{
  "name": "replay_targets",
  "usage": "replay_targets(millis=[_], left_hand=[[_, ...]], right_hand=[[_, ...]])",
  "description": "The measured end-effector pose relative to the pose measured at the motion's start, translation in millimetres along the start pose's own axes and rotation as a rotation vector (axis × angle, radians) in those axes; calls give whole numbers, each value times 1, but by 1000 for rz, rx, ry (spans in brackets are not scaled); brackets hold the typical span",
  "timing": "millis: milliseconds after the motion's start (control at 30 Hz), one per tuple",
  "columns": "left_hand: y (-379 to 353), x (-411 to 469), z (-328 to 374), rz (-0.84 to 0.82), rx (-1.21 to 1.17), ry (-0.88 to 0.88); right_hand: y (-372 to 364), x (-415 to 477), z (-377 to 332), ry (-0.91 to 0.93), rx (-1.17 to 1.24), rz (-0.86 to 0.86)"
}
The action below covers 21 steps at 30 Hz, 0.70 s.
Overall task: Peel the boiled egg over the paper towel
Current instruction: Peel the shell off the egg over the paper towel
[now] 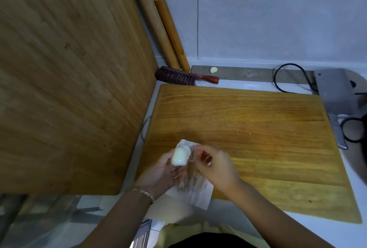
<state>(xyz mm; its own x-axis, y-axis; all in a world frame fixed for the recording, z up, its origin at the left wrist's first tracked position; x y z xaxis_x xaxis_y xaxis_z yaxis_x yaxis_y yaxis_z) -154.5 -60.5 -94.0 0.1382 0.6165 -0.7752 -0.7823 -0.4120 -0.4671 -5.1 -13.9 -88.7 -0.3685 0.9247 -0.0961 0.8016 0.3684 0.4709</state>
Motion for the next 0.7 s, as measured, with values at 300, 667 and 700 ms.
replay_targets(millis=[300,667,700], left_hand=[[-27,-3,-1,31,239,-72],[-43,-2,-4,65,-126,-1],[-44,-2,-4,72,-144,-5]], right_hand=[[0,-5,-10,251,-314,-52],[11,-4,-12,201,-173,246],[11,-4,-13,203,-178,267]])
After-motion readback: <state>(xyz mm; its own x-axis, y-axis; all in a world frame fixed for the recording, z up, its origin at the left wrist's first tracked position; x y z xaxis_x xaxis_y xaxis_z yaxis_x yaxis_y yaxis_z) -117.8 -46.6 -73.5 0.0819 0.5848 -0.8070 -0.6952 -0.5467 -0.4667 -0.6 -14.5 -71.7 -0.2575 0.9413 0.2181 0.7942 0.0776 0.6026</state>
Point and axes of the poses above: each hand's wrist, its own x-axis towards the middle knuckle, its own y-axis out of the back of the hand, z = x × y, the point moved 2 cm from there along x, towards the middle knuckle, and after that the axes turned 1 degree about y, right-handed, at the moved point
